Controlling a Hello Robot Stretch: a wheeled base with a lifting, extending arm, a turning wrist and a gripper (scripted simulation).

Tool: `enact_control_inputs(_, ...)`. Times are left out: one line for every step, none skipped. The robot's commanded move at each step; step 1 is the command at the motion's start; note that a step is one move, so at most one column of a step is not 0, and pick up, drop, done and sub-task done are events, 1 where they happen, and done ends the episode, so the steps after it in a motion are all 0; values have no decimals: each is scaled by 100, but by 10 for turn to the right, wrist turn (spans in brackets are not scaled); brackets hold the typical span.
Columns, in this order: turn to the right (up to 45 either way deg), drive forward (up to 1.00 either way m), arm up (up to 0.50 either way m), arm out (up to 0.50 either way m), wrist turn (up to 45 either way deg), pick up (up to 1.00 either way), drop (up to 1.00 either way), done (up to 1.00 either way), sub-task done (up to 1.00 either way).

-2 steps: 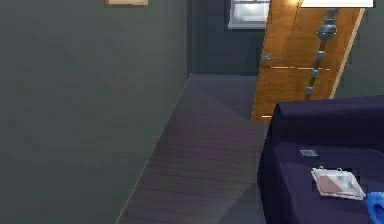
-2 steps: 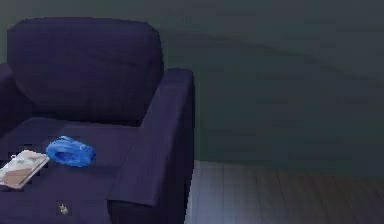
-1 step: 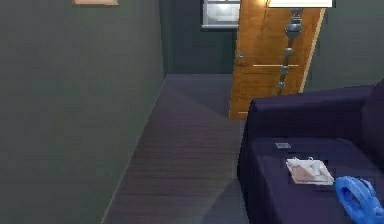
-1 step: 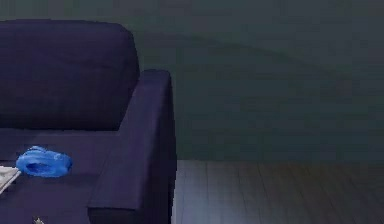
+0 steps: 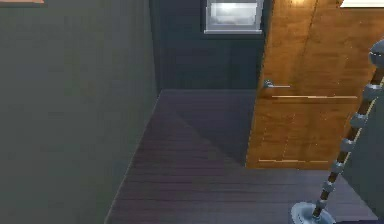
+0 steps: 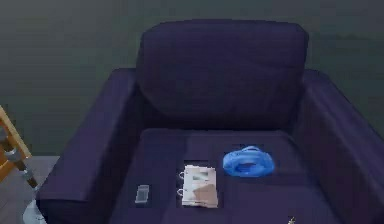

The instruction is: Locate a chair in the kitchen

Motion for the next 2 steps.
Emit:
enact_control_inputs(0, 60, 0, 0, 0, 0, 0, 0, 0)
enact_control_inputs(60, 0, 0, 0, 0, 0, 0, 0, 0)
